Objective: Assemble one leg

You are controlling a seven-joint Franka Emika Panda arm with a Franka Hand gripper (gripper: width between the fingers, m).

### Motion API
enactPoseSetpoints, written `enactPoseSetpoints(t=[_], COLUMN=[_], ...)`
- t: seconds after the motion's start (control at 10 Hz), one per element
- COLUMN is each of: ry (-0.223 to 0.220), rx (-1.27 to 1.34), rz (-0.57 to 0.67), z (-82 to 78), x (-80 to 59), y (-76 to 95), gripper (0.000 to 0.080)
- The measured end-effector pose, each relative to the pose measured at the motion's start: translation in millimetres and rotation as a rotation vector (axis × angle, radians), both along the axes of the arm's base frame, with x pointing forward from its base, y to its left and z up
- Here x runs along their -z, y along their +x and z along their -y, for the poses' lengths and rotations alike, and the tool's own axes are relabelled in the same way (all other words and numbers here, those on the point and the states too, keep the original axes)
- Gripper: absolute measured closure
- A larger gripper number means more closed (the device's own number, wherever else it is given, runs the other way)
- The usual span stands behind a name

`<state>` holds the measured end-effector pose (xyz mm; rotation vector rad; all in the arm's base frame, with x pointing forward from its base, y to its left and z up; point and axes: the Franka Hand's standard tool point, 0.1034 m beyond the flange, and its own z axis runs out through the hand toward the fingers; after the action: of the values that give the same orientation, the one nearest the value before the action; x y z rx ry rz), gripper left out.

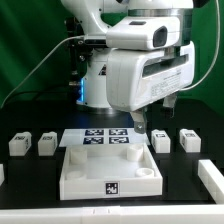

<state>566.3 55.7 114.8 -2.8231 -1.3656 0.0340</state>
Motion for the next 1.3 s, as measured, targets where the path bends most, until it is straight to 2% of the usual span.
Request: enactPoseSetpoints(t=[1.1,1.3], ry=[0.0,0.001], rx=[-0.005,-0.038], rz=[-0.002,-0.008], z=[0.0,-0.4], x=[1.2,5.3], y=[-0.5,-6.7], gripper=[0.015,0.015])
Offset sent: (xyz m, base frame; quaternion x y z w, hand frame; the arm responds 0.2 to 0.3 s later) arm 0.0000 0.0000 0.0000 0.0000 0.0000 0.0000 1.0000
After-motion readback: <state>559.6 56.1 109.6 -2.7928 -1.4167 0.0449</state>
